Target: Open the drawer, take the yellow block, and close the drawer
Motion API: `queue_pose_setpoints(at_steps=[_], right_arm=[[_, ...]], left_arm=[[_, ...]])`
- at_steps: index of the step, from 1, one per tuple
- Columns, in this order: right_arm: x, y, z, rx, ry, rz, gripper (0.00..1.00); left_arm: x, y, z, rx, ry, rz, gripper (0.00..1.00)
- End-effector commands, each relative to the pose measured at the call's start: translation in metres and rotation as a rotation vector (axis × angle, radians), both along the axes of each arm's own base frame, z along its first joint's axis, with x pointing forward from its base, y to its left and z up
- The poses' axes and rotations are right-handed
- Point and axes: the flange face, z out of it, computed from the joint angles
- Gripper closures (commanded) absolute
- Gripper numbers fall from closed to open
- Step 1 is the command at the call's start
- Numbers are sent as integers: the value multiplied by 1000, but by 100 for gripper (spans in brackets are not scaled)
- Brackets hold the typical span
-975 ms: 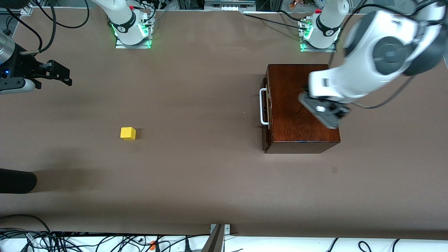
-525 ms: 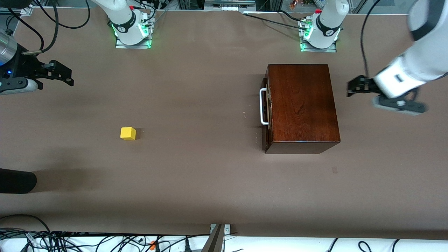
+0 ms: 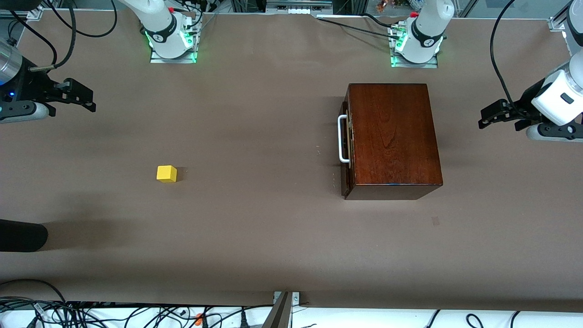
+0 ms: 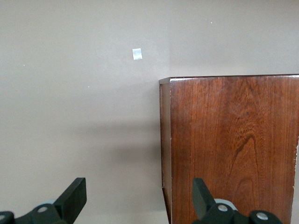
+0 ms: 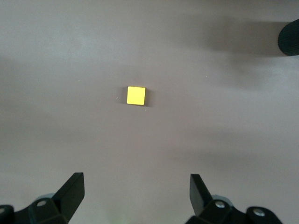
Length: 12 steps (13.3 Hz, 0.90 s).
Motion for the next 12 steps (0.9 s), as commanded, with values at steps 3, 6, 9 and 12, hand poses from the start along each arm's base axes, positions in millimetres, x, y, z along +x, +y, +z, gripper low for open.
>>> queue_pose_setpoints(at_steps=[3,6,9,12], right_arm=[[1,1,6,6,6,1,0],[1,1,6,4,6,5,0],[1,3,6,3,6,11,0],[1,3,6,3,6,9,0]], left_arm=[[9,14,6,-19,15,8,0],[9,15,5,-19,18,11,0],[9,14,5,-20,18,11,0],[8,14,5,-21,26,10,0]])
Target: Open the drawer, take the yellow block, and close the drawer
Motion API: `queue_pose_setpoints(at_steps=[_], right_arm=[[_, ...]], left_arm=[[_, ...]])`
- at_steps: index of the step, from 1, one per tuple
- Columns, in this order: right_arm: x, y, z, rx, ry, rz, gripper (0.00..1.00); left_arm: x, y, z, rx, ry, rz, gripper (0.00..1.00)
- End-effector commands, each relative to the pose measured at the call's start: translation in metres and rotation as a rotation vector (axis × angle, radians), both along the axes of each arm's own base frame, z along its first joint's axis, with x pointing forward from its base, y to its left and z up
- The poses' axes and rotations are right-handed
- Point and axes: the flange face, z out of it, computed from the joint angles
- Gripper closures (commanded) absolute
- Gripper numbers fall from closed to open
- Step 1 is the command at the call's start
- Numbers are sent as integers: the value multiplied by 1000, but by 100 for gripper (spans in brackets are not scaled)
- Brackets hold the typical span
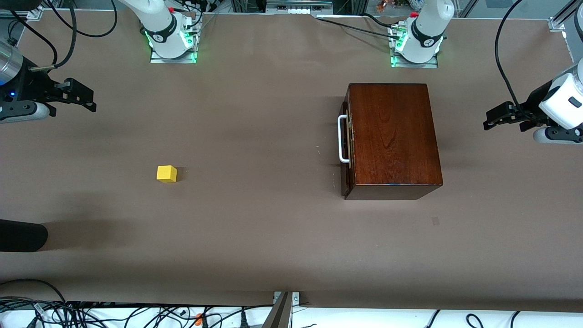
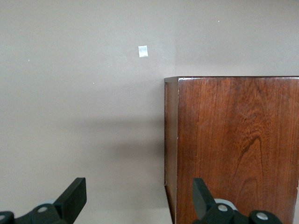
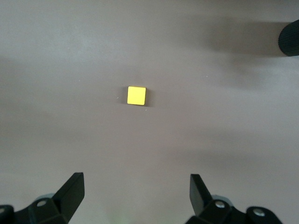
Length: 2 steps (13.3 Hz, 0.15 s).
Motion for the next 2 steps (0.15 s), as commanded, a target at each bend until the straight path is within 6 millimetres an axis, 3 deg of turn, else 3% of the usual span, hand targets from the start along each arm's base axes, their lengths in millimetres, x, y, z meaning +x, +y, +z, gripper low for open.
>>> queue_pose_setpoints(at_steps=[1,2], right_arm=[[1,2,6,3,6,7,0],[1,2,6,4,6,6,0]], left_arm=[[4,1,6,-22,9,-11,0],[4,2,5,-24,10,-9,0]])
